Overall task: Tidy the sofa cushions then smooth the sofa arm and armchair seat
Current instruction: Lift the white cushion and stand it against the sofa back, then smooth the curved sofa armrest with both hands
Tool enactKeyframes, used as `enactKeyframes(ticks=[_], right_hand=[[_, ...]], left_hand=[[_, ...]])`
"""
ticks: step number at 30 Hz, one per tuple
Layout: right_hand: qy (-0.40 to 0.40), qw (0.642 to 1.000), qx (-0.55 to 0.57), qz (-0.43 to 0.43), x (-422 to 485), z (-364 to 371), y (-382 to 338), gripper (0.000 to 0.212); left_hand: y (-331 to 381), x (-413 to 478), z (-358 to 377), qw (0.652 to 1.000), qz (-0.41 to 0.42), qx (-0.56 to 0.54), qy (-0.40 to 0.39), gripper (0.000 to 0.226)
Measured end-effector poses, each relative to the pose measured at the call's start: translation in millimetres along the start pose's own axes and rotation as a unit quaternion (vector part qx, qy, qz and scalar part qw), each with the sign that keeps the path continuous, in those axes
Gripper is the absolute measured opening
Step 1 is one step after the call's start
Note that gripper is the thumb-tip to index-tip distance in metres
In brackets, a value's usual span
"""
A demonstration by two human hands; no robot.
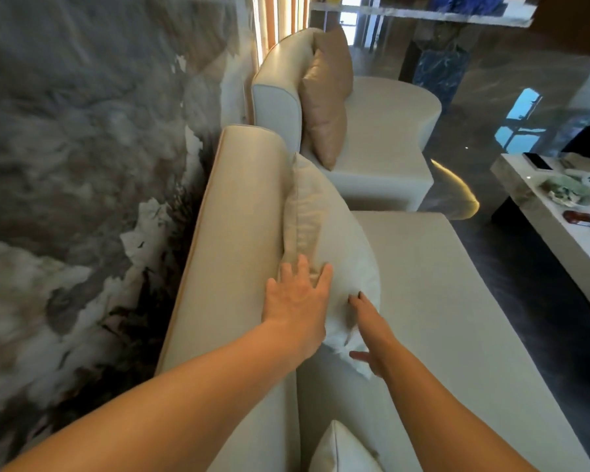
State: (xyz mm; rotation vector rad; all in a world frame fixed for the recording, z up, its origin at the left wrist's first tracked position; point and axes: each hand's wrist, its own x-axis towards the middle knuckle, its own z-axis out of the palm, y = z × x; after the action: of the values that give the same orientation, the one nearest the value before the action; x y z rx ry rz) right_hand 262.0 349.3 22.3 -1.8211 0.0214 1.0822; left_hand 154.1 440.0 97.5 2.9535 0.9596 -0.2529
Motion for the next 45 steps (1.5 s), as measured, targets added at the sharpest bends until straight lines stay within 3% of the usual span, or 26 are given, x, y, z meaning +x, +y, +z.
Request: enactKeyframes(ticks=[2,6,9,13,16,19,24,28,31,34,36,41,45], right_hand=[[0.003,1.000,-0.006,0.000,-24.1,-4.5,-6.8,0.048],[-0.001,0.990,-0.123,-0.067,-82.1,-18.7,-21.8,0.026],[-0.022,0.973,-0.198,-0.118,-132.0,-41.0,-25.9,0.018],[-0.020,0.918,-0.343,-0.200,-196.0,-96.0,-14.2,0.025],[-0.044,0.872,-0.434,-0.220,-246.8,-143.9,14.1,0.018],[-0.069,0.857,-0.466,-0.209,-301.0,-191.7,57.0,0.023],[-0.117,0.855,-0.490,-0.121,-394.6,-255.6,158.5,0.025],[-0.169,0.815,-0.551,-0.061,-446.6,-284.1,251.5,0.028],[-0.180,0.816,-0.548,-0.038,-479.6,-297.1,312.2,0.030],[-0.156,0.797,-0.575,-0.104,-509.7,-308.3,363.5,0.033],[-0.122,0.782,-0.584,-0.183,-527.6,-315.3,393.6,0.047],[-0.024,0.702,-0.643,-0.305,-566.6,-325.5,470.4,0.068],[0.020,0.697,-0.638,-0.327,-566.3,-322.2,488.5,0.071]], left_hand=[[-1.2,-14.9,-8.3,1.000,0.005,-0.004,-0.017,0.083],[6.0,-47.9,-43.9,0.998,-0.021,-0.052,-0.015,0.040],[22.0,-79.8,-72.7,0.997,-0.048,-0.059,-0.020,0.033],[52.9,-150.6,-98.3,0.999,-0.042,-0.019,0.004,0.031],[79.2,-223.2,-98.8,0.997,-0.072,-0.007,0.002,0.029],[117.9,-301.2,-90.5,0.995,-0.099,-0.011,-0.026,0.031],[194.6,-437.0,-49.9,0.987,-0.117,-0.074,-0.083,0.033],[242.1,-542.0,1.5,0.983,-0.099,-0.049,-0.144,0.031],[265.4,-604.7,37.7,0.974,-0.115,-0.059,-0.184,0.033],[278.3,-656.2,63.3,0.984,-0.104,-0.056,-0.130,0.051],[283.4,-678.7,70.2,0.988,-0.106,-0.083,-0.077,0.061],[297.9,-710.4,93.3,0.986,-0.130,-0.107,0.000,0.054],[302.3,-711.7,106.1,0.979,-0.157,-0.122,0.042,0.055]])
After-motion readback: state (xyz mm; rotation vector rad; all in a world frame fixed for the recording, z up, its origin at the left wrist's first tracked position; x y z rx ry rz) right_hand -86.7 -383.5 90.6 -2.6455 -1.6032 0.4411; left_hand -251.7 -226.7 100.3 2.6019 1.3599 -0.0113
